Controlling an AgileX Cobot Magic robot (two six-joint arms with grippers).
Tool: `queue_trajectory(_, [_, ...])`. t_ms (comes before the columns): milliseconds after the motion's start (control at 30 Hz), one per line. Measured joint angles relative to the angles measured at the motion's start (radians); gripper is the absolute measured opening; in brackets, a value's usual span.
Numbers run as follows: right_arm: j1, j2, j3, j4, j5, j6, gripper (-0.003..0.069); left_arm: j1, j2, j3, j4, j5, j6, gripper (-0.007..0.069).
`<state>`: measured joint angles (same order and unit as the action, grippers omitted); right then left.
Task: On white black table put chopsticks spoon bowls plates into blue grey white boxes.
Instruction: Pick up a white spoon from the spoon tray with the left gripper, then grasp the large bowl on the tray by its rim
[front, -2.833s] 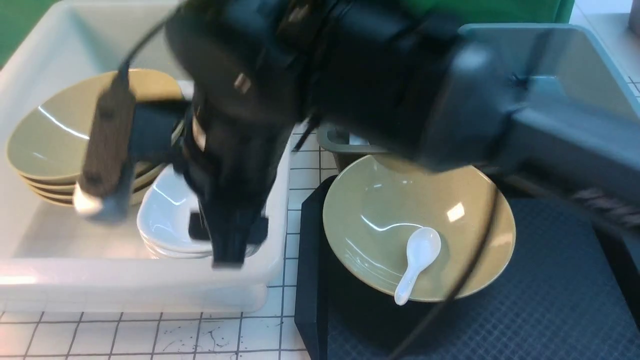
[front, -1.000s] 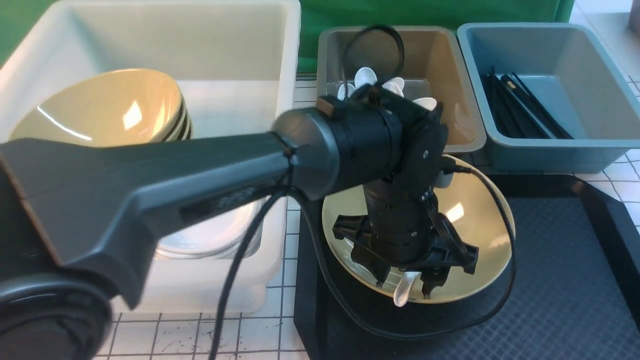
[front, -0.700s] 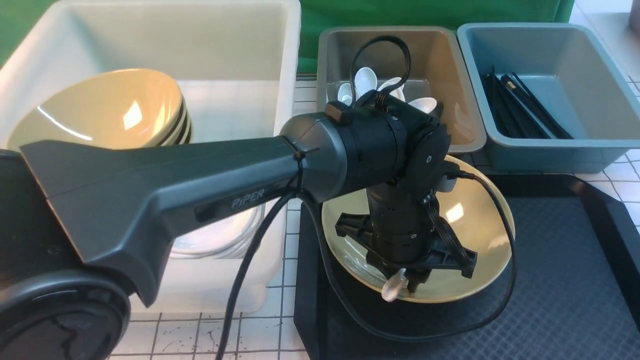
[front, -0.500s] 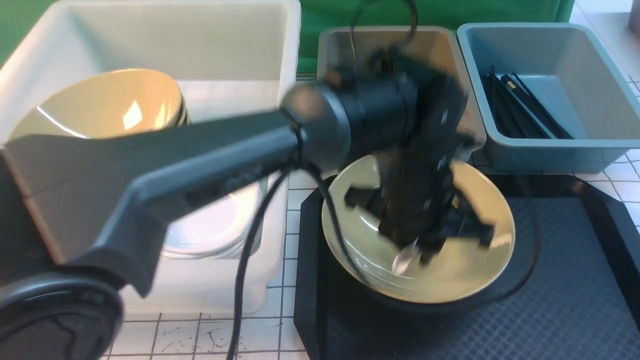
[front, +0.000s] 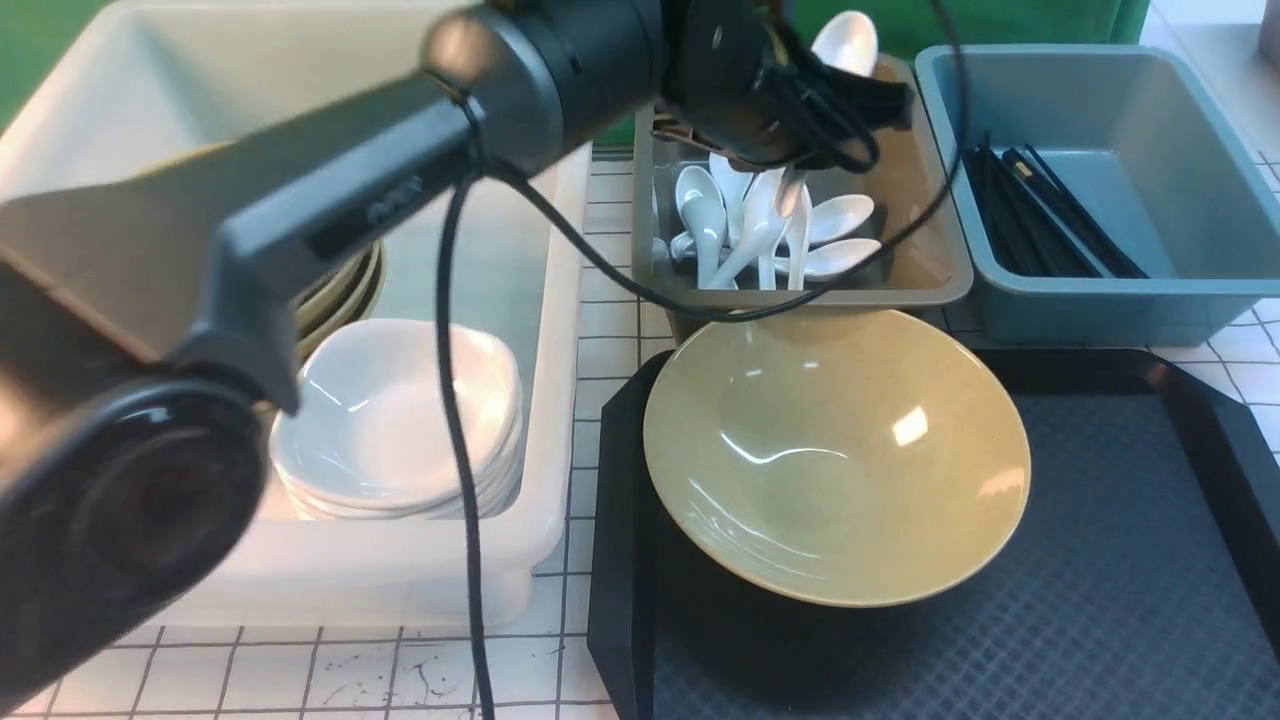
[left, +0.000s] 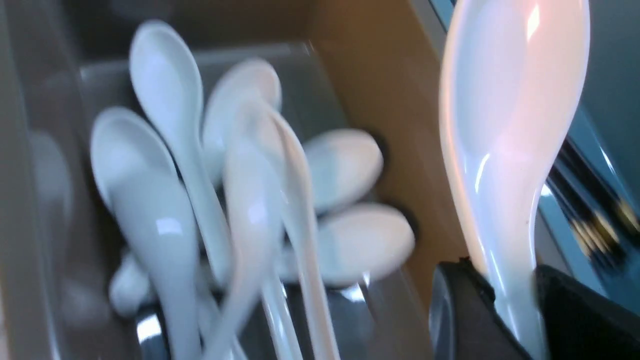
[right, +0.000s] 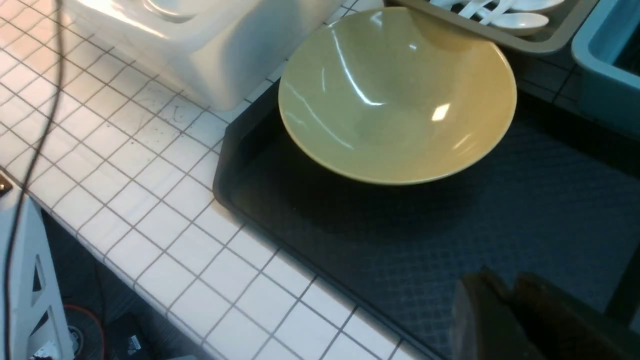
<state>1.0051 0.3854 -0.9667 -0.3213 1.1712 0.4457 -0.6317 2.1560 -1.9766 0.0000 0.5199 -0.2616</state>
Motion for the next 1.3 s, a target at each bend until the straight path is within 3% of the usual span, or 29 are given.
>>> queue_trajectory(233, [0.000,0.000,0.000,0.063,0.000,-0.002,0.0090,0.039,0.076,0.001,0.028,-0.157,0.000,0.0102])
queue_trajectory(367, [0.000,0.000,0.000,0.085,0.000,-0.009,0.0090,0.058,0.100,0.001,0.031,-0.176,0.000,0.0227])
queue_trajectory(500, [0.000,0.000,0.000,0.088,0.000,-0.018,0.0090,0.063,0.104,0.001,0.024,-0.163,-0.001,0.0461])
queue_trajectory(633, [0.000,0.000,0.000,0.089,0.000,-0.028,0.0090,0.062,0.063,0.001,0.018,-0.074,-0.013,0.0596])
queue_trajectory(667, [0.000,0.000,0.000,0.089,0.000,-0.031,0.0090,0.062,0.045,0.001,0.016,-0.051,-0.018,0.0601])
queue_trajectory(767, [0.000,0.000,0.000,0.089,0.000,-0.046,0.0090,0.049,-0.042,0.001,0.015,0.091,-0.060,0.0563])
queue_trajectory(800, [0.000,0.000,0.000,0.089,0.000,-0.053,0.0090,0.039,-0.095,0.001,0.015,0.156,-0.078,0.0484])
queue_trajectory(833, [0.000,0.000,0.000,0.089,0.000,-0.054,0.0091,0.037,-0.095,0.001,0.014,0.167,-0.079,0.0470])
queue_trajectory(933, [0.000,0.000,0.000,0.089,0.000,-0.063,0.0093,-0.014,-0.220,0.000,0.013,0.359,-0.062,0.0167])
queue_trajectory(1000, [0.000,0.000,0.000,0.089,0.000,-0.069,0.0097,-0.073,-0.275,0.008,0.000,0.491,-0.017,0.0046])
queue_trajectory(1133, [0.000,0.000,0.000,0.089,0.000,-0.087,0.0099,-0.182,-0.329,0.119,-0.049,0.580,0.042,-0.0001])
queue_trajectory(1300, [0.000,0.000,0.000,0.089,0.000,-0.108,0.0101,-0.303,-0.322,0.278,-0.074,0.568,0.129,0.0007])
